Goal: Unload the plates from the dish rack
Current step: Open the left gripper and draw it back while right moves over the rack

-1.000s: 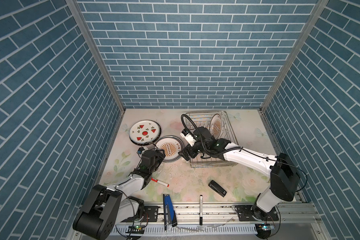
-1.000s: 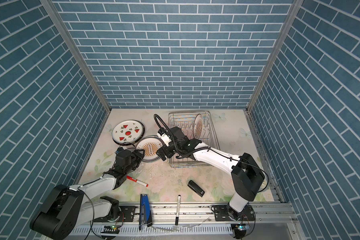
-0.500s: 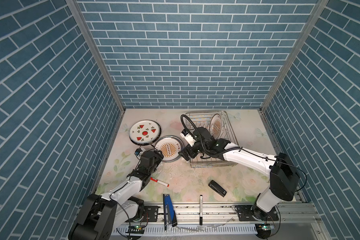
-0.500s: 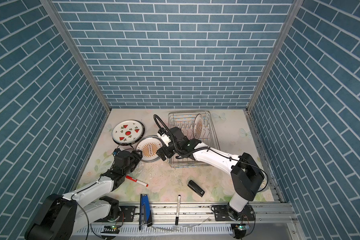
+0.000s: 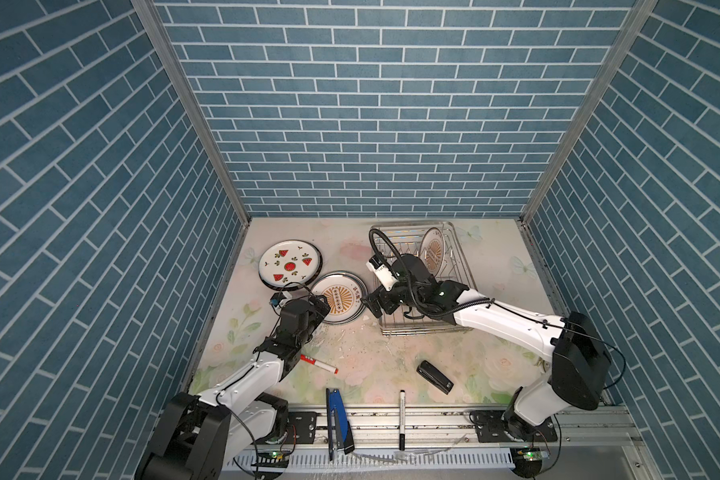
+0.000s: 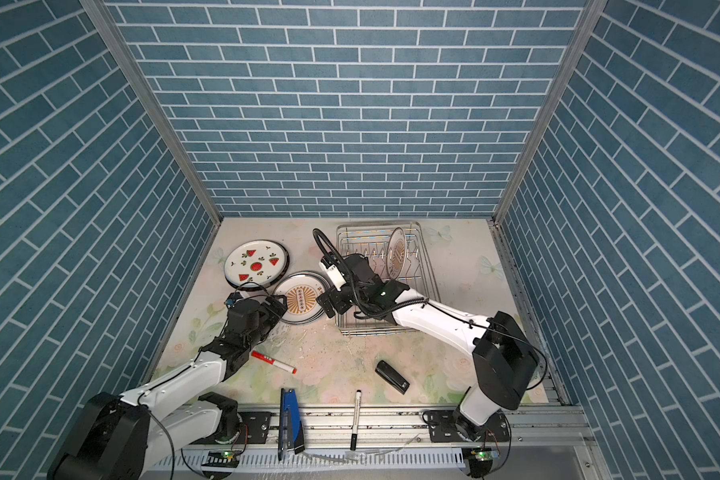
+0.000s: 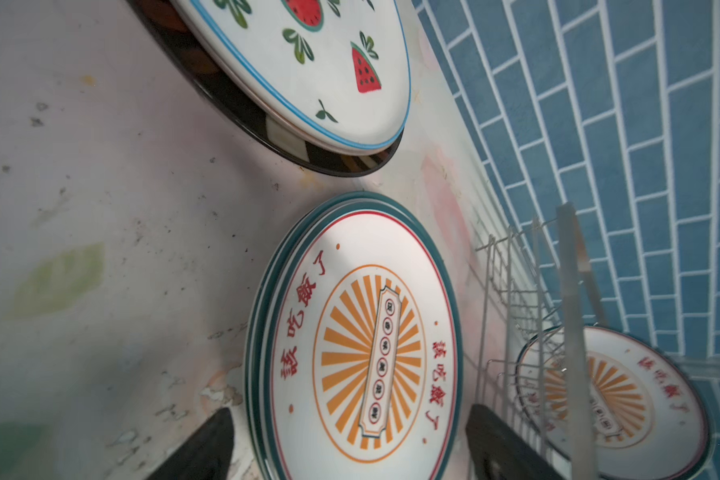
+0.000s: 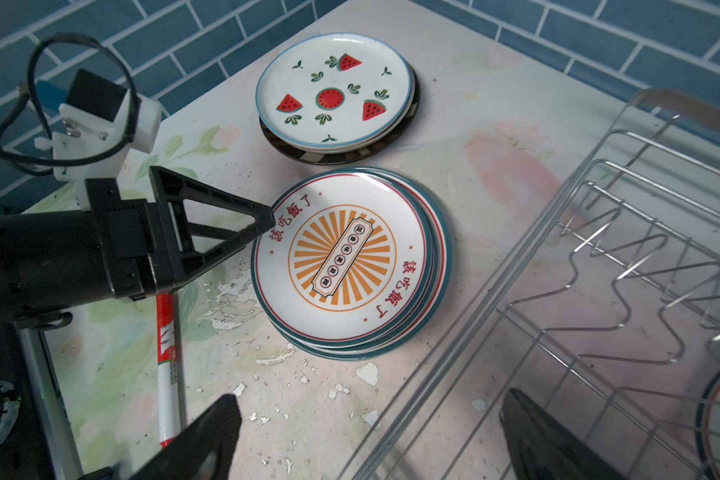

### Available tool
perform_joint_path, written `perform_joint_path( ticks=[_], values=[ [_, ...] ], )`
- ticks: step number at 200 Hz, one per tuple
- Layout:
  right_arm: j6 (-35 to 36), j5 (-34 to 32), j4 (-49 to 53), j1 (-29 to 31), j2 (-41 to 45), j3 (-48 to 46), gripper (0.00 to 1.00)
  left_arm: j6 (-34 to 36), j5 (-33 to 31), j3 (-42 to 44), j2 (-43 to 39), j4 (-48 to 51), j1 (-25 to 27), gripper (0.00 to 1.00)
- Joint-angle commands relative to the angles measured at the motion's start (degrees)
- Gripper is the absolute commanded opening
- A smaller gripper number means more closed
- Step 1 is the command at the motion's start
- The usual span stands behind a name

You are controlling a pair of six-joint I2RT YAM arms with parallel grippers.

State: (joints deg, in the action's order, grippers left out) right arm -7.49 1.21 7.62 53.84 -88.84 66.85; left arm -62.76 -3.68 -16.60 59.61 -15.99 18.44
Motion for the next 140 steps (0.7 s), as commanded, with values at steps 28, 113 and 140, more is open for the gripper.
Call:
perform_joint_path(
  ticks=[28, 113, 140],
  values=[
    [-4.3, -9.4, -6.9, -4.9, 9.0, -5.4, 0.99, 9.4, 3.0, -2.0, -6.3, -0.8, 2.9, 1.0],
    [-10.0, -13.3, -4.2, -20.8, 8.4, -1.1, 0.97, 29.4, 11.6, -7.9, -1.1, -16.8, 21.9, 1.0],
    [-9.9, -16.9, 1.0, -23.0, 3.8, 4.6, 0.9, 29.0, 14.5, -9.1, 3.7, -22.7, 23.4, 1.0]
  ],
)
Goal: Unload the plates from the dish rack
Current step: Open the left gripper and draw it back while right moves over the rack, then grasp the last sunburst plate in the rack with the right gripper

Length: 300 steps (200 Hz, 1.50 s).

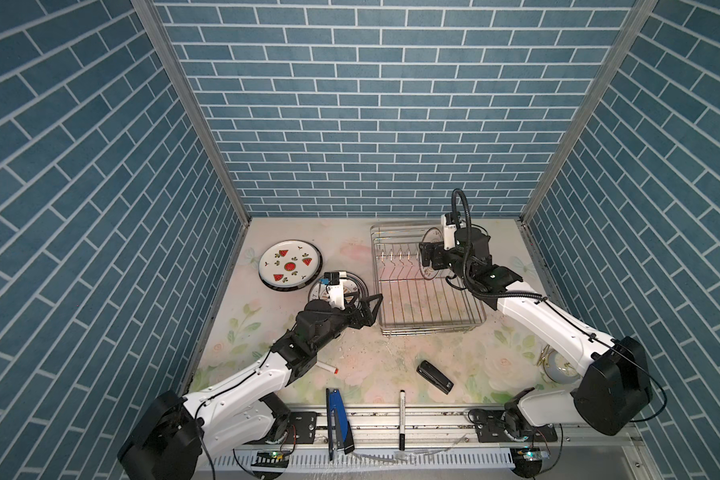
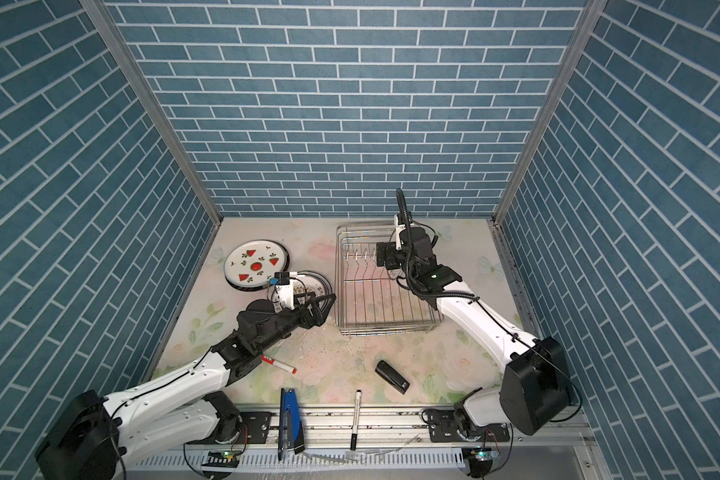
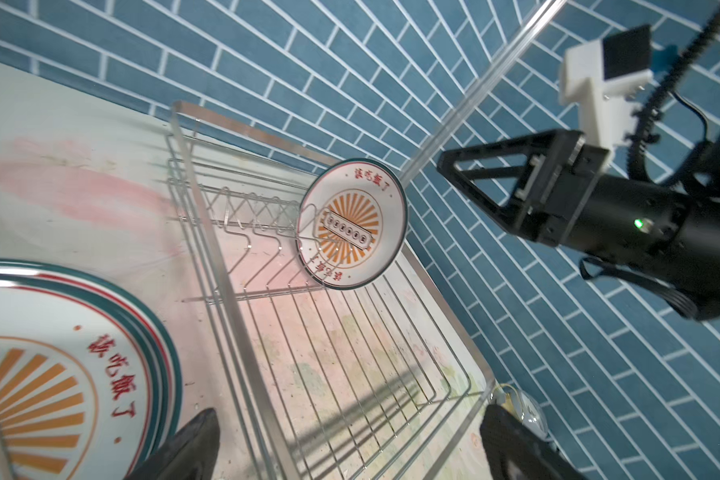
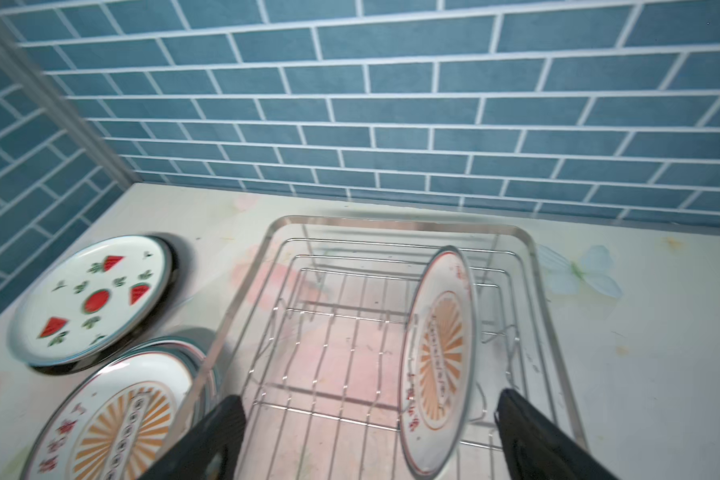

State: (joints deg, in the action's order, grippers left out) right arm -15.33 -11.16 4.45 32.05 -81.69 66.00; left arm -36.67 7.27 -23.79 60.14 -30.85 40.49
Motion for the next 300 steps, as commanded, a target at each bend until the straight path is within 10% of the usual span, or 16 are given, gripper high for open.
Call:
perform_joint_path(
  ticks=[1, 109, 300],
  values=[
    [-2.1, -4.5, 4.2, -1.3, -3.5, 5.6, 0.9, 2.9, 3.7, -2.0, 3.4, -7.9, 1.3, 1.0],
    [-0.1, -13.1, 12.7, -3.2, -17.5, 17.2, 0.36, -0.5, 4.6, -5.6, 15.0, -13.3, 2.8, 1.0],
    [0.5, -23.3, 8.6, -0.2, -23.3, 18.5, 0.06, -4.8, -8.1, -1.0, 11.3, -12.3, 2.8, 1.0]
  ],
)
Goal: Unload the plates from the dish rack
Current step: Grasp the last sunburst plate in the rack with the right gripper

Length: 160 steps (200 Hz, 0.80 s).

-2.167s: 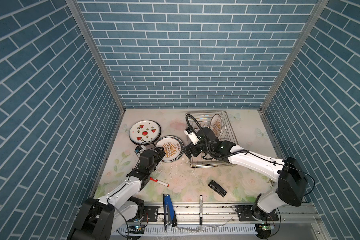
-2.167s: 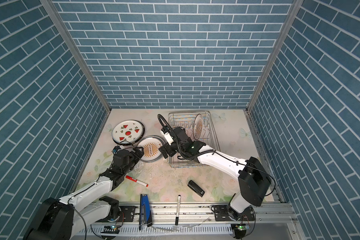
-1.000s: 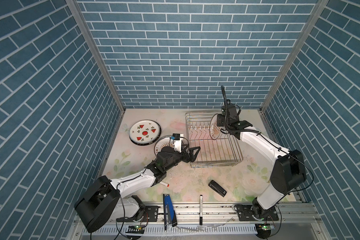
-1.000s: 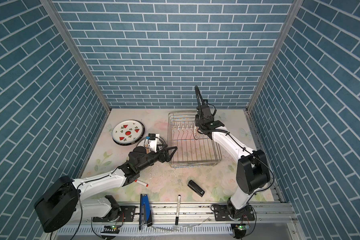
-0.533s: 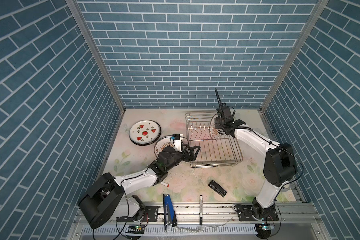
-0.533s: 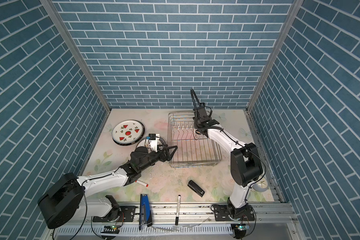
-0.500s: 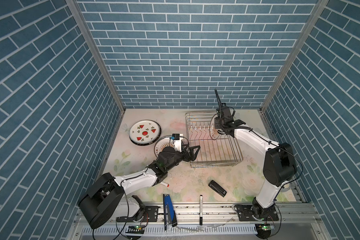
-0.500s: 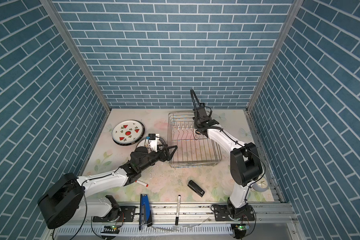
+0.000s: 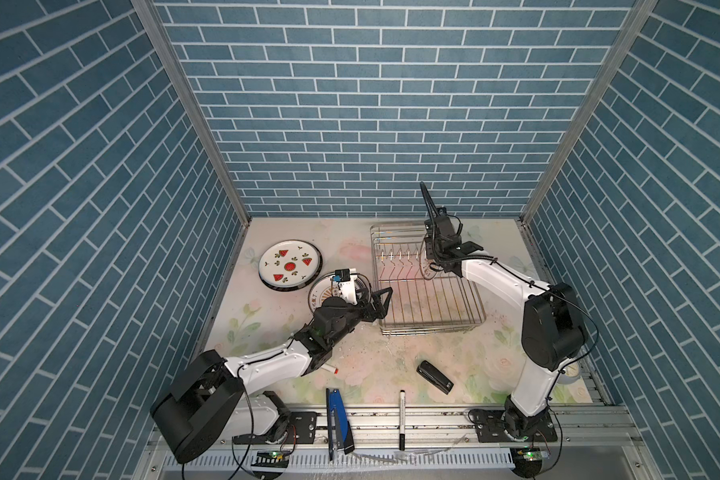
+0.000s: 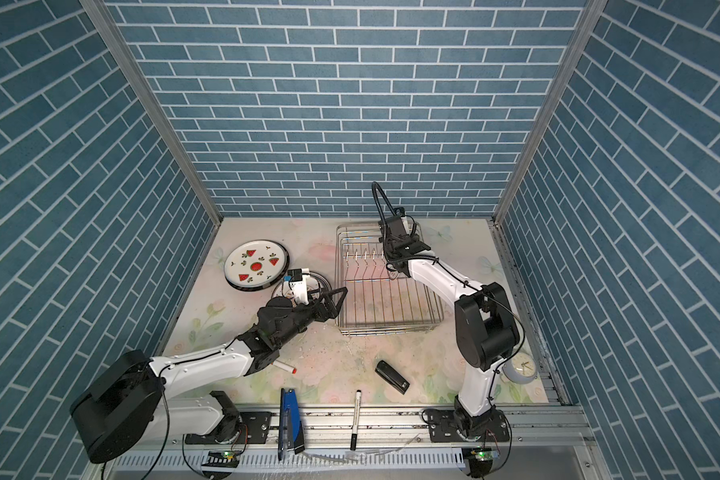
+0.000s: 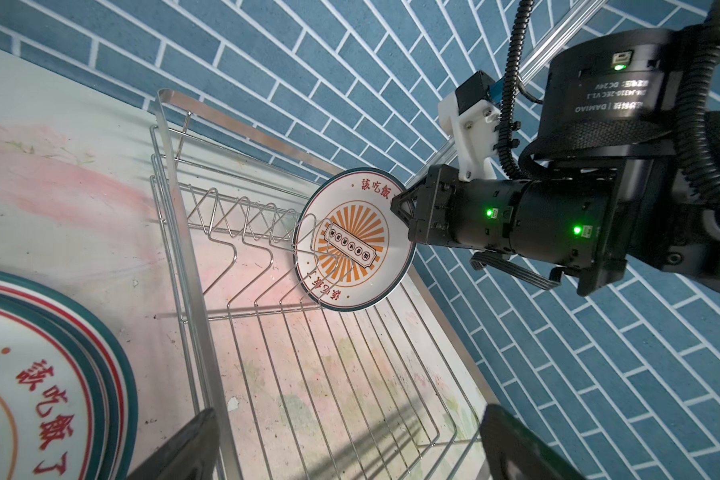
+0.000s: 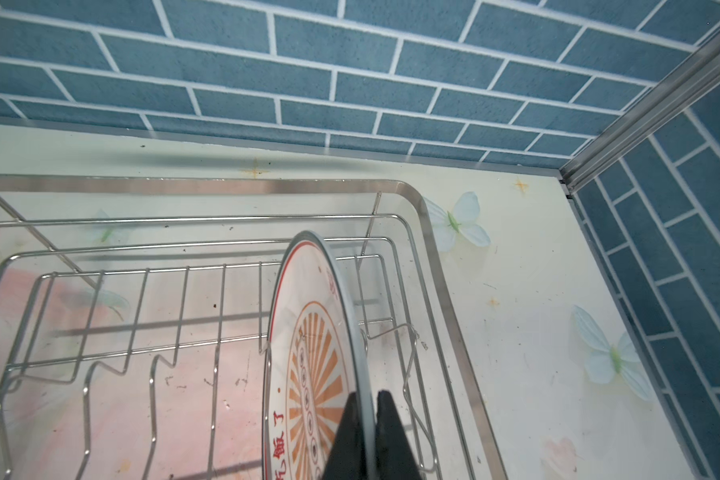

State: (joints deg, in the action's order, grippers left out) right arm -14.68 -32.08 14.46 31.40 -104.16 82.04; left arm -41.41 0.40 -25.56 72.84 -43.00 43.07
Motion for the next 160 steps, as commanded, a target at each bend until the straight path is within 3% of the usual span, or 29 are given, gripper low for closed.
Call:
perform_joint_path(
  ticks=[1, 59, 160],
  values=[
    [-0.2, -2.4, -1.4, 0.5, -0.9, 2.5, 0.06, 0.0, -1.2, 0.8, -1.4, -0.2, 0.3, 1.0],
    [1.5, -5.7, -1.1, 1.6, 0.0, 3.8, 0.04, 0.3, -2.0, 1.0, -1.0, -0.1, 0.3, 1.0],
    [6.7, -9.6, -8.6, 3.9, 11.5, -4.3, 0.01, 0.0, -2.3, 1.9, -1.3, -1.2, 0.3, 1.0]
  ],
)
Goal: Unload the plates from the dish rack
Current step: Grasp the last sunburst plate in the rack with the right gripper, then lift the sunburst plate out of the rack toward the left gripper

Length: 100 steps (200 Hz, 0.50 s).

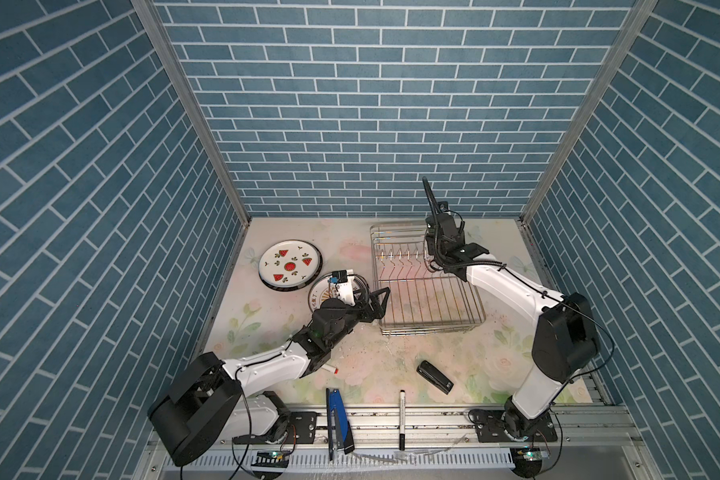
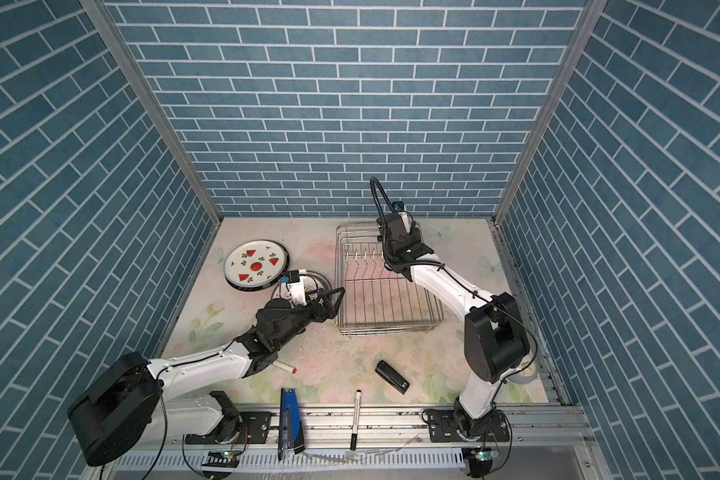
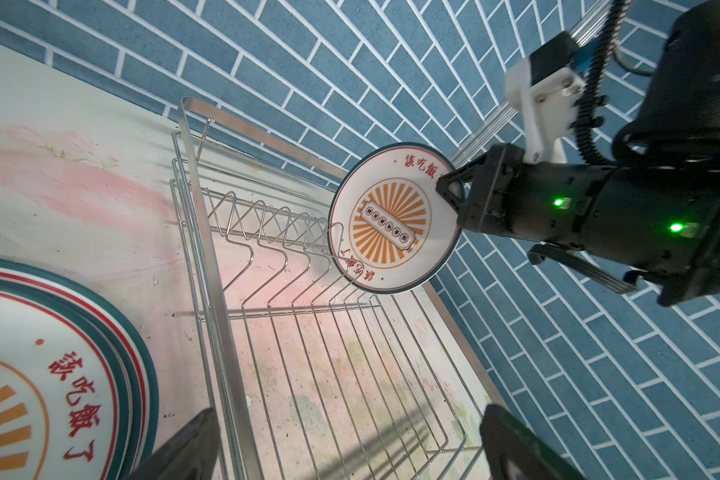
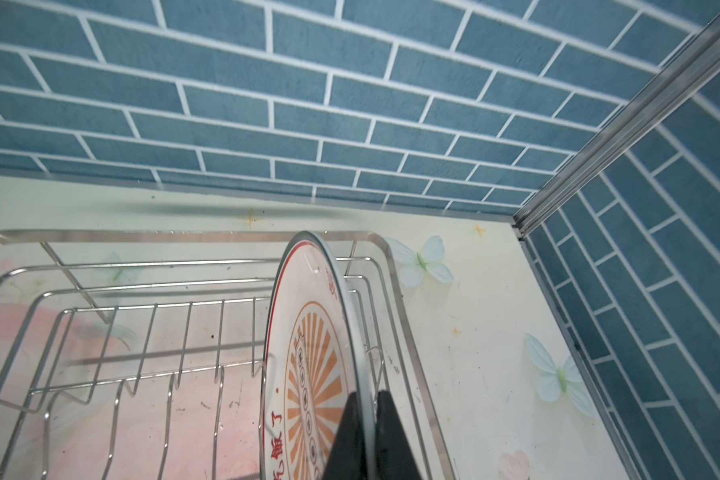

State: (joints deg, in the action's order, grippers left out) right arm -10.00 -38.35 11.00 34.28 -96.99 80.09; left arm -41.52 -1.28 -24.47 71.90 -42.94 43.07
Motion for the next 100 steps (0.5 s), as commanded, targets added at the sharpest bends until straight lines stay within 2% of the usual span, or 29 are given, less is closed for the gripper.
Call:
perform_joint_path(
  ticks=[1, 64, 100],
  values=[
    [2.1, -3.4, -5.3, 1.0, 4.4, -2.4, 0.01, 0.1, -0.6, 0.8, -0.4, -1.3, 0.3, 1.0],
    [3.7, -2.4, -11.7, 1.5, 13.4, -10.3, 0.0, 0.2, 0.7, 1.3, -0.4, -2.7, 0.3, 1.0],
    [1.4, 4.6, -16.0, 1.4, 20.5, -16.6, 0.0, 2.6, 5.6, 2.4, 0.0, -7.9, 0.3, 1.0]
  ],
)
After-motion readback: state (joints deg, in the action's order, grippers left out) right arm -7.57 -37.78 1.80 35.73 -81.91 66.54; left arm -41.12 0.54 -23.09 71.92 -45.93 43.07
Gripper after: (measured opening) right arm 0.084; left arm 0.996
